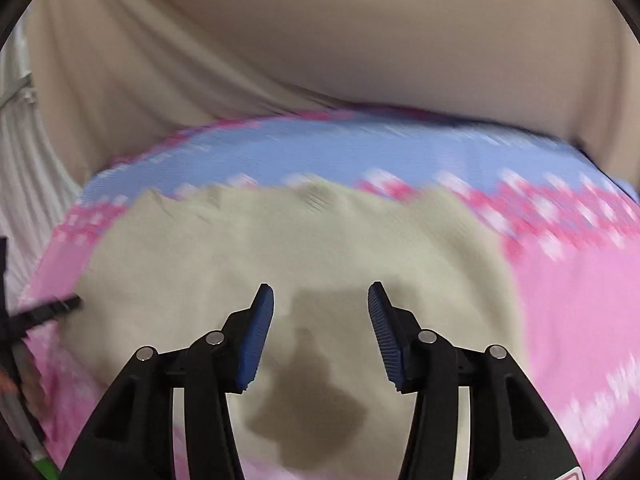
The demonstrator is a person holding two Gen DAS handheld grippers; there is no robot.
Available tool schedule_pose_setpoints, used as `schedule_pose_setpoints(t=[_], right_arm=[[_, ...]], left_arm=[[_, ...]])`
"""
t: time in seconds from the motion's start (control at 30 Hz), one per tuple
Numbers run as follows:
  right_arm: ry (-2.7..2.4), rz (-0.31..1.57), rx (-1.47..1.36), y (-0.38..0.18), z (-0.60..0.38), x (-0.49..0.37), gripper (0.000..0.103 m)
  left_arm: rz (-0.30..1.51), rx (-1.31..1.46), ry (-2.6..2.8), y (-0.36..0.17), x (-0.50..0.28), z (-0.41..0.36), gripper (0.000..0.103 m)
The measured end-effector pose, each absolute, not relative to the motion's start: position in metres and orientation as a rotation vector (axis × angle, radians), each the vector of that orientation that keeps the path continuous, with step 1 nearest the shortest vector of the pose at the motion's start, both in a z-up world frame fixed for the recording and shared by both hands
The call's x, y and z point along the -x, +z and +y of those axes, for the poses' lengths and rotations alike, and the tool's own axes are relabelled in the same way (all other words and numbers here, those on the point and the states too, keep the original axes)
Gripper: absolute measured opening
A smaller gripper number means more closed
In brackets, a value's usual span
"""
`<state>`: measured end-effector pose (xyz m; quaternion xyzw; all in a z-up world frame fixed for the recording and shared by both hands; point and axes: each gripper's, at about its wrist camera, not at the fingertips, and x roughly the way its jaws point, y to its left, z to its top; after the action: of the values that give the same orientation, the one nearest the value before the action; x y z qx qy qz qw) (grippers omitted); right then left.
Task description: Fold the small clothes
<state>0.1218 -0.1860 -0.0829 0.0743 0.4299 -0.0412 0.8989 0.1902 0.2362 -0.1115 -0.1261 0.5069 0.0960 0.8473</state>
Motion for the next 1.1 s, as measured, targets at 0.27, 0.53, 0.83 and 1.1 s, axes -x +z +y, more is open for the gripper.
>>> schedule_pose_setpoints(t=[0.27, 0.53, 0.83, 1.1], right_arm=[[-0.159, 0.975, -0.478, -0.134, -0.253, -0.050, 0.049], [-0.093, 0.860, -0.736, -0.148, -0.244, -0.092, 0.079], [-0.014, 0.820, -0.718, -0.082, -0.252, -0.100, 0.016], [-0.062, 1.030, -0.518, -0.098, -0.251, -0.014, 0.023]], left_arm=[[1.057, 0.437, 0.253, -0.125, -0.161, 0.238, 0.069], [1.053, 0.588, 0.327, -0.137, -0.177, 0.231, 0.082], [1.058, 0.468, 0.199, -0.089, -0.182, 0.231, 0.013], [1.197, 0.442, 0.129, -0.094, -0.107, 0.238, 0.014]])
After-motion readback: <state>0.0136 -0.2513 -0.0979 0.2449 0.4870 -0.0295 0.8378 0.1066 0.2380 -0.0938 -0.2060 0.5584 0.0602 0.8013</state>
